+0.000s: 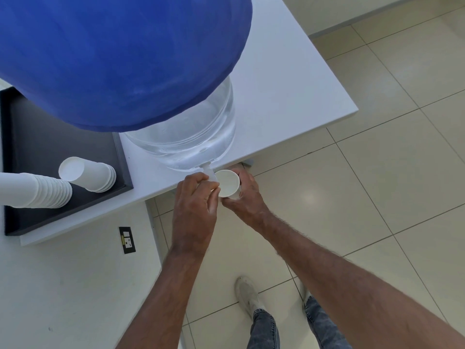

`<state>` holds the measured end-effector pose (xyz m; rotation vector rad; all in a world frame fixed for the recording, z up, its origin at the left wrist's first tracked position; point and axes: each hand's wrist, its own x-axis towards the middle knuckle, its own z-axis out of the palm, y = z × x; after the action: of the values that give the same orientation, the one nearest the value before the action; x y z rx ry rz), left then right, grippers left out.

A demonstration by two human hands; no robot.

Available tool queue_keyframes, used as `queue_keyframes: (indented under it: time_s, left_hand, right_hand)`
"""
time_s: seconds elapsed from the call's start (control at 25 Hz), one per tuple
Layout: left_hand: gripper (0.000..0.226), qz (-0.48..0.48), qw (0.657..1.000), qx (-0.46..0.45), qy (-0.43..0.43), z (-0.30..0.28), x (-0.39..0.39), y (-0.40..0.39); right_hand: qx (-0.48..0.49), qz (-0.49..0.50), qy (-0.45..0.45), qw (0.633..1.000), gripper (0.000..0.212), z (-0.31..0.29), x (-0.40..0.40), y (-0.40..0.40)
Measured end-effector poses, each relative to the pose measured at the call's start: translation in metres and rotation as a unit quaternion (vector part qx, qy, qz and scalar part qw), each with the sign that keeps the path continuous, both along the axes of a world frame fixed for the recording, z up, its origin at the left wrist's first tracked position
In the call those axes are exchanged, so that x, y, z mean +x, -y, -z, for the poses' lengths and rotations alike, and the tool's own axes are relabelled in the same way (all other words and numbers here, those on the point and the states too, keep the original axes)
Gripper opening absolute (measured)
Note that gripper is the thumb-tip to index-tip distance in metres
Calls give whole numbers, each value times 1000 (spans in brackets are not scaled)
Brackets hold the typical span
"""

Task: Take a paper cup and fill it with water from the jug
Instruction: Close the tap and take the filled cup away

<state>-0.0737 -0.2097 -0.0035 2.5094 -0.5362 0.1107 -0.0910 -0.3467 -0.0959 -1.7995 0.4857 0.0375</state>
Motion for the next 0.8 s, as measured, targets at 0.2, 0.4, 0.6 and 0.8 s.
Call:
queue_keyframes:
  time_s: [0.2,0.4,0.6,0.8]
  left_hand:
    - [15,-16,999,9,43,-2,-12,20]
    - [18,5,998,-9,69,-16,-19,67]
    - [30,2,999,-38,-29,-27,3,132]
    - [40,-20,996,-39,-72,-27,44,183]
  right_hand:
    - [19,-2,-6,1000,63,-6,-13,21]
    - [42,38,10,998,61,-35,-28,77]
    - [21,76,43,996,65,-81,-11,162]
    - [-32,86,57,994,68,-100,31,232]
